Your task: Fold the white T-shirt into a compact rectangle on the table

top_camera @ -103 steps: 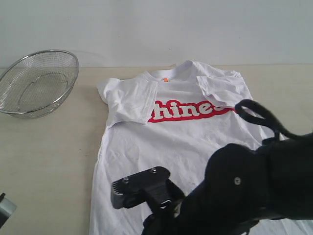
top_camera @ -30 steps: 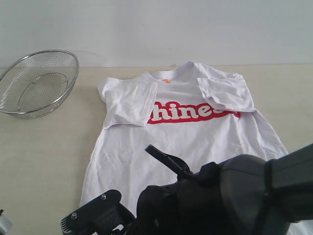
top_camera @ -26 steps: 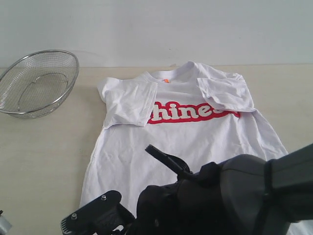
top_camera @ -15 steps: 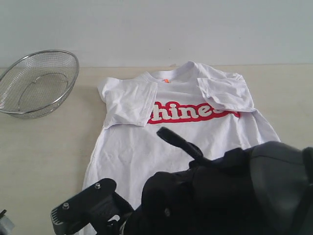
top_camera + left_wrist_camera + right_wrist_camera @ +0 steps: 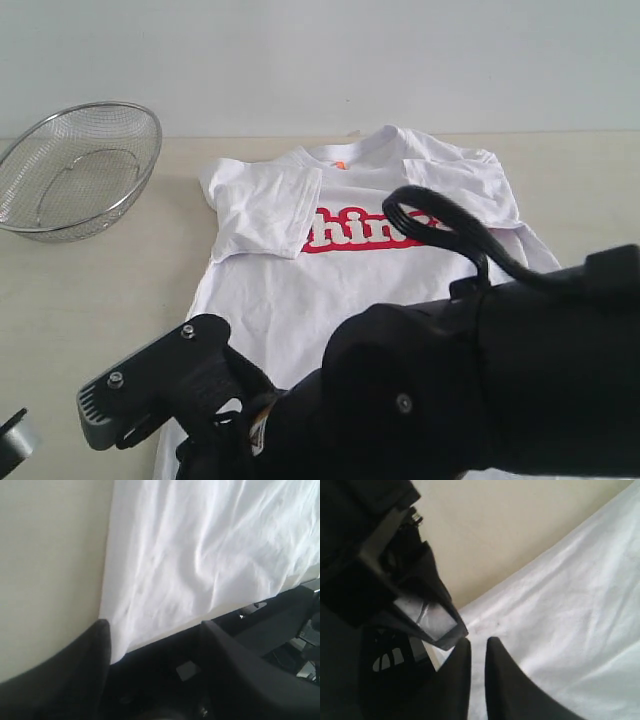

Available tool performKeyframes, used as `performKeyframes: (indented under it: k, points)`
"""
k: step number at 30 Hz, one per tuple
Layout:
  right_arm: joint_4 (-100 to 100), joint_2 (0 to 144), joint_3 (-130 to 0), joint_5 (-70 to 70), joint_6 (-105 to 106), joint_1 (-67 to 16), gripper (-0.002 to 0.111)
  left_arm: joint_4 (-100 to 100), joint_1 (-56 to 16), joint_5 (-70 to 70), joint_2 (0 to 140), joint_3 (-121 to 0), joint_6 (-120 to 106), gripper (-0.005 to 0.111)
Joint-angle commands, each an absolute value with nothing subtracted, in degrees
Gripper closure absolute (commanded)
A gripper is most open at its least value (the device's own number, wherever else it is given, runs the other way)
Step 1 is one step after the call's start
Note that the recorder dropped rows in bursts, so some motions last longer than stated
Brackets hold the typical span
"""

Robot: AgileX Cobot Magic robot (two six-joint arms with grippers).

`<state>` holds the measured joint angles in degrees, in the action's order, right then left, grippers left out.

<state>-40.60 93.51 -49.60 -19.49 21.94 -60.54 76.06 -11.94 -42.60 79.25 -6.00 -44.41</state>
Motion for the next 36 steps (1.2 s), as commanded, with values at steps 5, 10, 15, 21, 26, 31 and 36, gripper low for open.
performKeyframes:
  k: [5, 10, 15, 21, 26, 31, 36]
  points:
    - [-34.2, 87.8, -49.9, -19.6, 19.0, -60.5, 0.101, 54.6, -11.9, -45.3, 79.1, -15.6, -25.6, 0.058]
    - [-26.7, 86.4, -49.9, -20.3, 12.7, -60.5, 0.101, 51.9, -14.8, -46.8, 79.2, -15.6, -21.4, 0.058]
    - [-24.7, 86.4, -49.9, -20.6, 11.2, -60.5, 0.101, 51.9, -19.2, -41.6, 79.4, -15.6, -18.8, 0.060]
    - [-24.7, 86.4, -49.9, -20.4, 11.1, -60.5, 0.101, 51.6, -22.2, -38.8, 79.4, -15.6, -16.9, 0.060]
    - [-24.4, 86.4, -49.9, -19.1, 11.1, -60.5, 0.101, 51.7, -26.9, -35.6, 82.2, -15.6, -15.9, 0.060]
    - [-23.5, 86.4, -49.9, -19.1, 11.1, -60.5, 0.101, 53.7, -30.0, -33.3, 86.1, -15.6, -16.1, 0.060]
    - [-23.0, 86.4, -49.9, -19.4, 11.1, -60.5, 0.101, 61.9, -31.1, -31.3, 86.4, -15.6, -22.0, 0.060]
